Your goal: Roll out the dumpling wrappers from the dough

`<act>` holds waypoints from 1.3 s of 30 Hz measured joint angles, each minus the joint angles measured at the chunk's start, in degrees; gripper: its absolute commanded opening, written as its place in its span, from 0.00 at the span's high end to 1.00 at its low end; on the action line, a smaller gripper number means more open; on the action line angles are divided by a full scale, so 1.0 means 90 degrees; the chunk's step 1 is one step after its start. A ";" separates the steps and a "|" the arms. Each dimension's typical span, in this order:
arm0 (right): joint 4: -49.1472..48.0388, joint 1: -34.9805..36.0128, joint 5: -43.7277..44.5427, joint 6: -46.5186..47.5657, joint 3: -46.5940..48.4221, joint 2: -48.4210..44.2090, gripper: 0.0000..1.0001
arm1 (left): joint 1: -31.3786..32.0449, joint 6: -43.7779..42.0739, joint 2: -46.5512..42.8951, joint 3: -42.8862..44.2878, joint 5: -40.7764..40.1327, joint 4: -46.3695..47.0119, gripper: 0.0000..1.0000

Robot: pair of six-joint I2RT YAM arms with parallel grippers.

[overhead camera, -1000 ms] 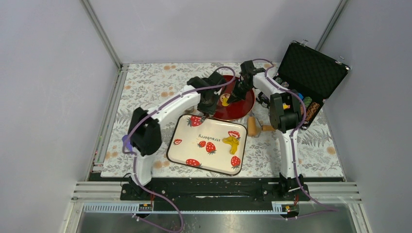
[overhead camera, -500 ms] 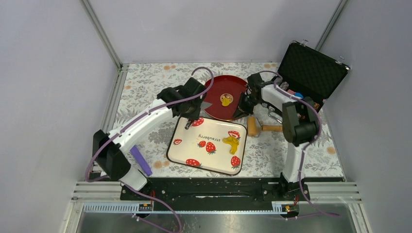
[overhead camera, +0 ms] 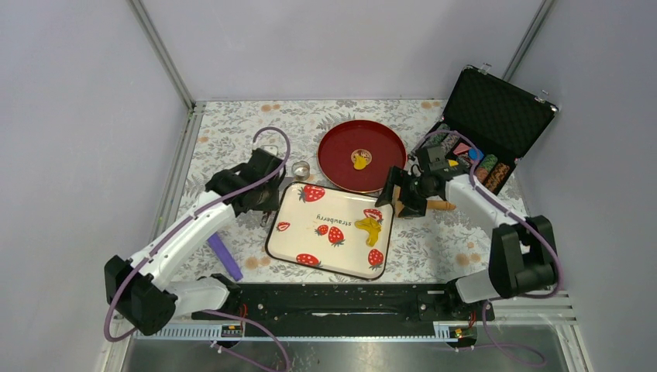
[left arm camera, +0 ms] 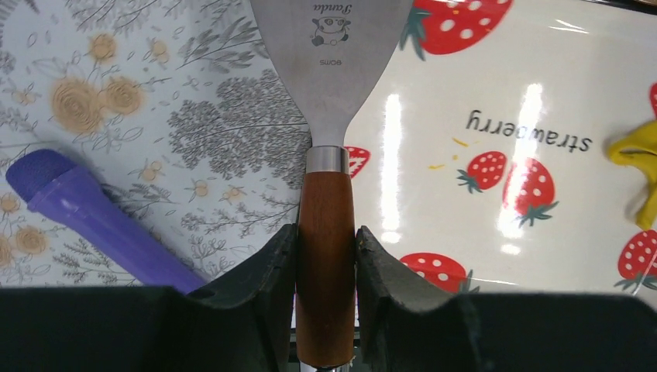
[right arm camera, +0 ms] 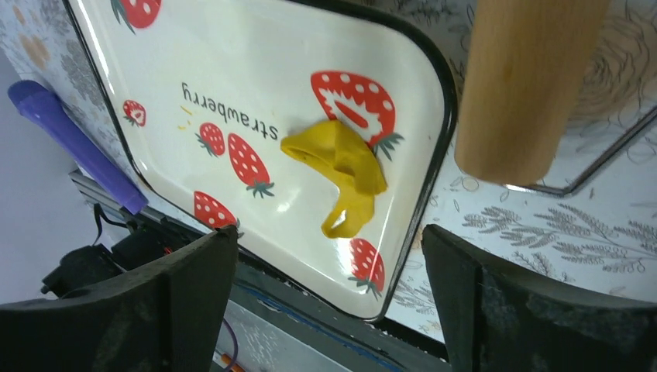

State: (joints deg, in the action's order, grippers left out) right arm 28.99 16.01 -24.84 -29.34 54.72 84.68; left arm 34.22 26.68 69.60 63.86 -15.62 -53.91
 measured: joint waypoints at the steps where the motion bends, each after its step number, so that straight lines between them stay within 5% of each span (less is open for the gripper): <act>1: 0.0000 0.0000 0.0005 0.0010 -0.0146 -0.0163 0.01 | -0.0102 0.0017 -0.0109 -0.0112 -0.0012 -0.0002 1.00; 16: -0.0017 0.0000 0.0049 0.0044 -0.1494 -0.1656 0.01 | -0.1734 -0.0257 -0.0260 -0.0670 0.0112 0.0289 1.00; 39: 0.0151 0.0000 0.0376 0.0172 -0.1834 -0.1940 0.00 | -0.2103 -0.0022 0.2467 -0.0899 -0.0282 0.1056 0.99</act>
State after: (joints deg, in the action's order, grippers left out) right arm 30.35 16.01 -21.45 -27.79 38.22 67.22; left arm 15.29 26.48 91.81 55.77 -18.15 -44.40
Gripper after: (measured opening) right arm 0.993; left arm 0.294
